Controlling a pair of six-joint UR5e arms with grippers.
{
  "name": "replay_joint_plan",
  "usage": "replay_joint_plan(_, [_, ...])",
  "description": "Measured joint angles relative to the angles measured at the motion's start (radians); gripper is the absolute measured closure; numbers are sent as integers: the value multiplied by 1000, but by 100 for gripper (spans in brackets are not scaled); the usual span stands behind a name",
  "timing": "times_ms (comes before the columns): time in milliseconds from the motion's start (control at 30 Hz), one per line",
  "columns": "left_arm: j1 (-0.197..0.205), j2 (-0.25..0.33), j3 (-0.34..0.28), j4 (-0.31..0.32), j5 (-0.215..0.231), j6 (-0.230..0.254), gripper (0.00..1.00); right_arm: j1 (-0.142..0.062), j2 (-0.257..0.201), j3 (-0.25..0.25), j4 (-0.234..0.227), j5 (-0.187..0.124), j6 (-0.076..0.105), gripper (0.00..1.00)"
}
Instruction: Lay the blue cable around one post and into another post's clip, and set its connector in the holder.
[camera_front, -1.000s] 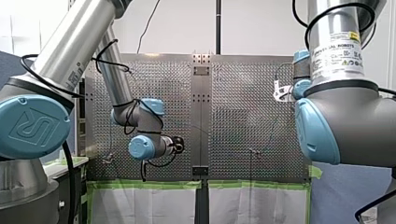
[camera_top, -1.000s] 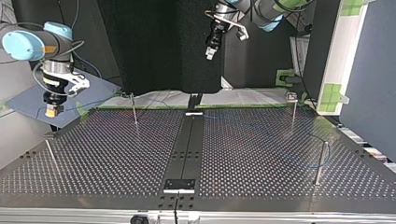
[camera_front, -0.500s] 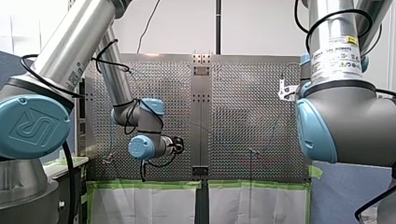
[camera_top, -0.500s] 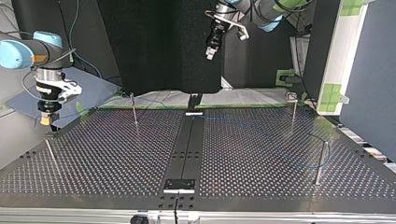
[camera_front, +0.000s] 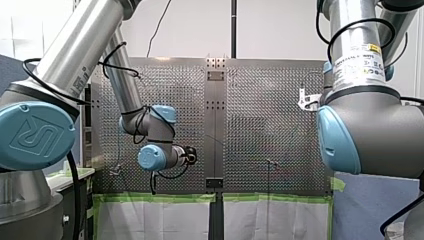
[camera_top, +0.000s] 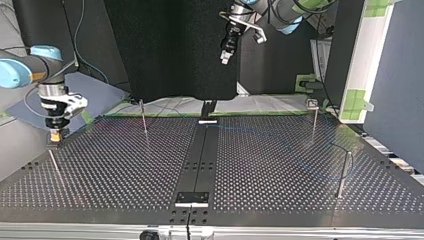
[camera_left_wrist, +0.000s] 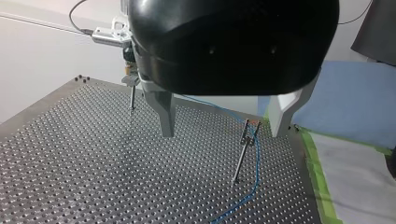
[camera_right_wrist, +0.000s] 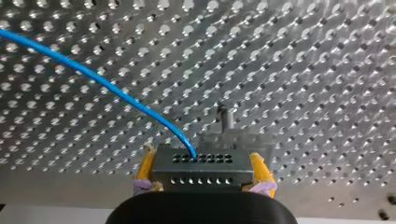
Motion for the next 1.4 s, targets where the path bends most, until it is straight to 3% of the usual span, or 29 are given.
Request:
replay_joint_plan(333, [0, 0, 1, -14, -10, 2, 0, -4, 3, -15, -13, -46, 4, 100])
replay_joint_plan(500, [0, 0, 1, -17, -11, 2, 0, -14, 3, -17, -16, -71, 24, 100])
replay_joint_plan(867, [1, 0, 1, -24, -11, 3, 0, -32, 4, -28, 18, -86, 33, 100])
replay_joint_plan(1033, [1, 0, 1, -25, -11, 3, 0, -41, 5, -39, 37, -92, 32, 100])
replay_joint_plan(1233, [1, 0, 1, -25, -11, 3, 0, -47, 19, -64, 51, -123, 29, 100])
replay_joint_plan(1400, [0, 0, 1, -26, -11, 4, 0, -48, 42, -90, 83, -138, -1, 100])
